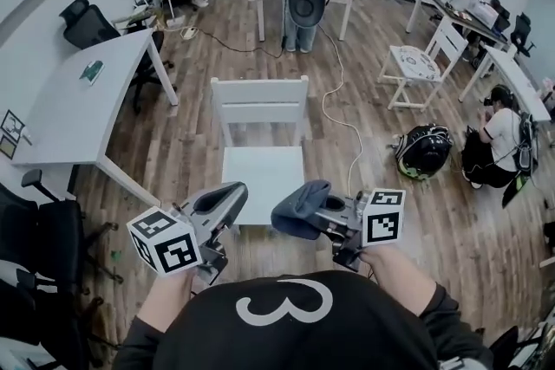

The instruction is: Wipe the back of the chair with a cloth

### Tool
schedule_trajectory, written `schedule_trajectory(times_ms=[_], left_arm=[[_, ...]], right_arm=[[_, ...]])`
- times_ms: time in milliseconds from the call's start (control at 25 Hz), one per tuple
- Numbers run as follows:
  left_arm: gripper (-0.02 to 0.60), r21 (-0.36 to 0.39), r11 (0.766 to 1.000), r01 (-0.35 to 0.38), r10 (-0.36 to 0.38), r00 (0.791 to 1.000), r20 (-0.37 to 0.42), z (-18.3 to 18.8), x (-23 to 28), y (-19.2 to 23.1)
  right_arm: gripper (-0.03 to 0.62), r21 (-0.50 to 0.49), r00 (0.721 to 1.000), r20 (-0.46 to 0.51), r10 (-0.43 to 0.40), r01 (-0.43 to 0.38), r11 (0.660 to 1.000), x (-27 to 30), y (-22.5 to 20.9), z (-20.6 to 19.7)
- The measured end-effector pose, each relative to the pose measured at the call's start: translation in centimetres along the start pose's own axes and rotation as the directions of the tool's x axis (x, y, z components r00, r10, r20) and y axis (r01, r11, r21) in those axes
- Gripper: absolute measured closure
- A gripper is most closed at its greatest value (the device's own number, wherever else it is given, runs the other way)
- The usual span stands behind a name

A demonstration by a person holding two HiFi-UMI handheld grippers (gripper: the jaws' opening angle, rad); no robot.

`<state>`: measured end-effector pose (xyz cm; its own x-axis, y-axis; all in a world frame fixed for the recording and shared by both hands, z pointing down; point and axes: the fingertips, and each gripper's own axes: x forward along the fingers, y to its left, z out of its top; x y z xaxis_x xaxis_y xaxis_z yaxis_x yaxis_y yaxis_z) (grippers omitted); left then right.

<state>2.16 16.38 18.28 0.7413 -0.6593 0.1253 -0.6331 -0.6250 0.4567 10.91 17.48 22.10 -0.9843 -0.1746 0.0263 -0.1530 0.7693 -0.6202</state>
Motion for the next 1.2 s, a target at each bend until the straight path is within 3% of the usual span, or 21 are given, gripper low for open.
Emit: schedule_trajectory(times_ms=[120, 400, 600, 920, 1200], left_arm=[[0.568, 0.028, 0.999, 0.018, -0.018, 1.0, 0.015, -0.1, -2.5, -1.5], [0.568, 0.064, 0.997, 0.049, -0.051, 0.998, 0.035, -0.8, -10.7, -3.5], [0.569, 0.036, 0.995, 0.091, -0.092, 0.996, 0.023, -3.5, -16.8, -4.8], [0.569, 0.047, 0.984, 0.171, -0.17, 0.985, -0.014, -5.7, -23.2, -6.3], [0.569, 0.054, 0.979, 0.196, -0.195, 0.98, -0.035, -8.2, -24.6, -8.4]], right_arm=[[0.543, -0.082, 0.999, 0.021, -0.025, 0.027, 0.996, 0.8, 2.9, 0.2], [0.543, -0.151, 0.995, 0.089, -0.043, 0.056, 0.987, 4.6, 10.0, -1.8], [0.545, -0.139, 0.99, 0.118, -0.079, 0.095, 0.986, 7.3, 14.8, -7.0], [0.544, -0.155, 0.973, 0.172, -0.156, 0.183, 0.971, 10.0, 20.4, -11.4], [0.545, -0.127, 0.957, 0.219, -0.188, 0.219, 0.967, 8.3, 21.9, -14.7]])
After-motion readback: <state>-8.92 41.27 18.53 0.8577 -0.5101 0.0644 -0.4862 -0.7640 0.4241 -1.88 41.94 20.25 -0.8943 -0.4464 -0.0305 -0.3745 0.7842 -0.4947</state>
